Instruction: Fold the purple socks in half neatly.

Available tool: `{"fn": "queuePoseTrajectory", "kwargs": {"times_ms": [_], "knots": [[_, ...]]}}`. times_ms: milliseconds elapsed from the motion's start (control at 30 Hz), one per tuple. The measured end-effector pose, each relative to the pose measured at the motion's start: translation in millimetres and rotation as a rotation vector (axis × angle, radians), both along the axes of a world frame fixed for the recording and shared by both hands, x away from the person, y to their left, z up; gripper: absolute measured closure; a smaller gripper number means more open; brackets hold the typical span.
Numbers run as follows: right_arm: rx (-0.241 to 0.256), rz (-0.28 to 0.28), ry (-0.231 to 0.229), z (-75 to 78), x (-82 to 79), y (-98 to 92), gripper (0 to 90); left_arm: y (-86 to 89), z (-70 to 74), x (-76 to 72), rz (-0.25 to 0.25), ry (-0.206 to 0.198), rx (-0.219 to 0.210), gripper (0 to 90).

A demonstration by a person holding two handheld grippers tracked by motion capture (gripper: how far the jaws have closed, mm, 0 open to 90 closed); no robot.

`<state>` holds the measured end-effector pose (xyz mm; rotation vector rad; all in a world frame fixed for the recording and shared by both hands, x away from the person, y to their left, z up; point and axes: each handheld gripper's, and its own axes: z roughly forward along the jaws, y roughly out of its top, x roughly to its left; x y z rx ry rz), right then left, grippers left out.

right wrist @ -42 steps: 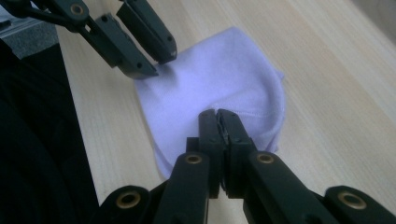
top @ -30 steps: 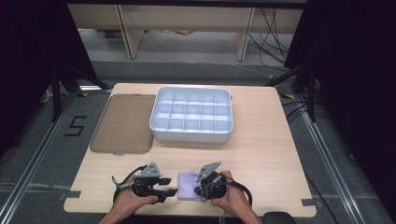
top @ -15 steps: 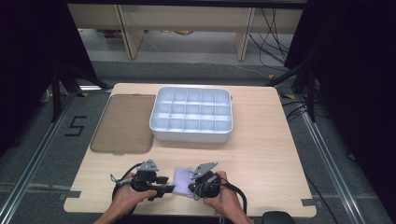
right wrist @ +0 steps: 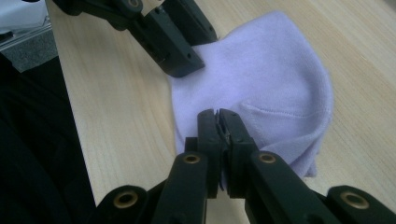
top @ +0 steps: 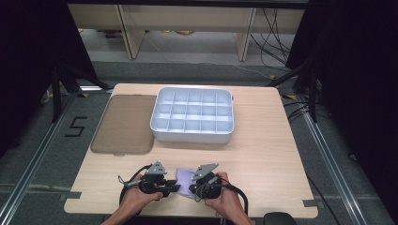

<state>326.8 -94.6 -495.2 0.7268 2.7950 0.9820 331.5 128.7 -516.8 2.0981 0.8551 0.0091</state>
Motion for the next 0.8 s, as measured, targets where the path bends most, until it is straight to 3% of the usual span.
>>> {"fn": "queuePoseTrajectory", "kwargs": {"times_ms": [167,200,233,300,400,600,633,667,733,800], "knots": [[-0.011,-0.025,0.018,1.3,-2.3,0.4,87.1,1.7,2.2,-0.4,-0.009,-0.039,0.023,82.3],[0.003,-0.014,0.014,1.1,-1.6,0.7,86.6,0.6,3.1,-1.7,-0.006,-0.038,0.008,82.3],[0.018,0.006,-0.022,3.1,-1.6,2.0,86.3,1.2,4.1,-1.5,-0.007,-0.043,0.012,83.0],[0.028,0.000,-0.029,3.7,-2.3,2.7,86.8,2.7,6.3,-0.9,-0.008,-0.054,0.015,83.3],[0.059,0.035,-0.035,6.0,-3.8,9.7,88.3,4.9,10.5,-0.8,-0.009,-0.069,0.024,83.2],[0.022,0.076,-0.022,-3.7,-2.0,24.9,88.8,4.8,15.0,-3.5,-0.020,-0.084,0.035,83.3],[0.026,0.070,-0.004,-5.6,-3.2,28.1,89.1,3.0,16.9,-5.9,-0.019,-0.089,0.040,83.4],[0.024,0.079,-0.017,-5.4,-1.9,28.0,89.1,2.1,19.0,-7.3,-0.035,-0.121,0.061,83.4],[0.017,0.075,-0.008,-4.4,-0.9,26.6,89.2,-1.6,21.0,-10.8,-0.034,-0.131,0.056,83.5],[0.018,0.072,-0.016,-5.3,-0.1,26.2,89.1,-1.9,23.4,-11.0,-0.053,-0.146,0.079,83.5]]}}
